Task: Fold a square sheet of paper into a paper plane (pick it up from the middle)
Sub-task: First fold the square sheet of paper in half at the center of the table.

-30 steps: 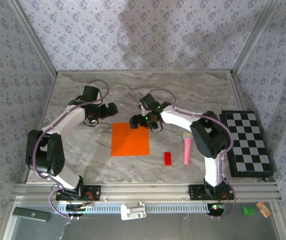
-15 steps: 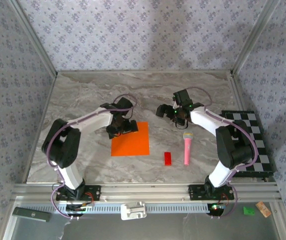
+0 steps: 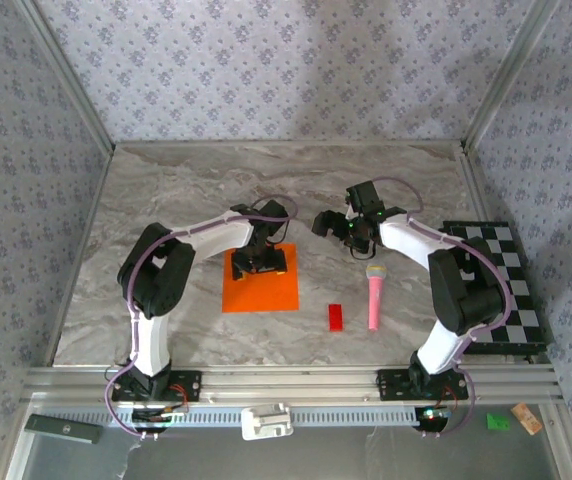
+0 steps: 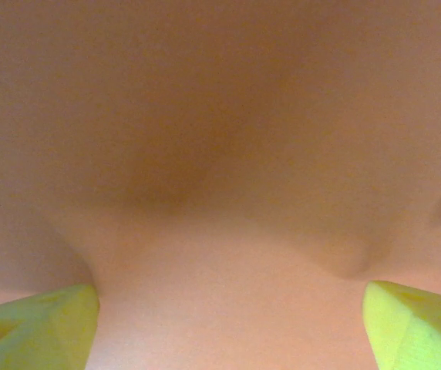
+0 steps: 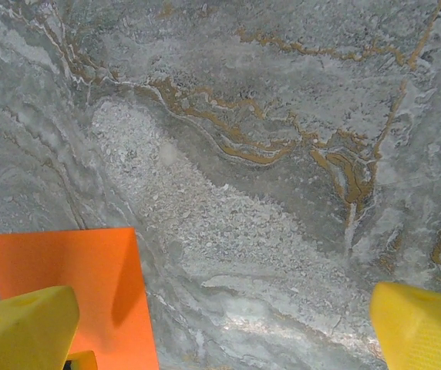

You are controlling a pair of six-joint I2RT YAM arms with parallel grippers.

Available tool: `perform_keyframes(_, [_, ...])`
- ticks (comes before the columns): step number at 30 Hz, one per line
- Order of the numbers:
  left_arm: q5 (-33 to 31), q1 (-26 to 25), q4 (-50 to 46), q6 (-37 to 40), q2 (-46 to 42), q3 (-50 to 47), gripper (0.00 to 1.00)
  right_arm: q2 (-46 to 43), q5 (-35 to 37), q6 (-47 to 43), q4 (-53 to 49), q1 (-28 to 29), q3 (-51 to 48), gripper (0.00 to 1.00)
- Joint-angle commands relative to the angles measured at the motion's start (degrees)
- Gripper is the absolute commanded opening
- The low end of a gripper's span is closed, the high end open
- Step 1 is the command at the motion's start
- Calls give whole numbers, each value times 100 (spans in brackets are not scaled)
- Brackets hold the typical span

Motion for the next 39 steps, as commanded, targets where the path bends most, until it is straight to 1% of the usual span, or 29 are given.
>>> perform_keyframes(1, [-155,-36,-297,122,106,27,85,61,-31,140,-5,-35,-61,98])
perform_keyframes(7, [-150,-33,-144,241,209,-120,82,80,-20,231,20,-34,-103,97])
perform_keyframes(18, [-97,-31,-66,310,422,-254,79,37,20,263,-12,-29,-114,97])
perform_keyframes(25, [-62,-31,23,351,401,-307,77,49,37,282,-31,-31,-114,97])
perform_keyframes(29, [-52,-31,90,357,307,-340,74,48,34,296,-32,-27,-114,97])
perform_keyframes(30, [-55,-29,102,369,261,-340,73,52,38,300,-33,-32,-106,97])
perform_keyframes(34, [27,-12,278,386,-185,-322,58,31,50,307,-39,-44,-79,97])
perform_keyframes(36, [282,40,555,417,-539,-363,50,2,46,315,-24,-55,-70,97])
perform_keyframes(38, [745,147,1137,426,-960,-509,42,-53,28,308,36,-83,-86,97])
perform_keyframes(39, [1021,215,1416,424,-1132,-595,39,-80,9,300,74,-110,-100,97])
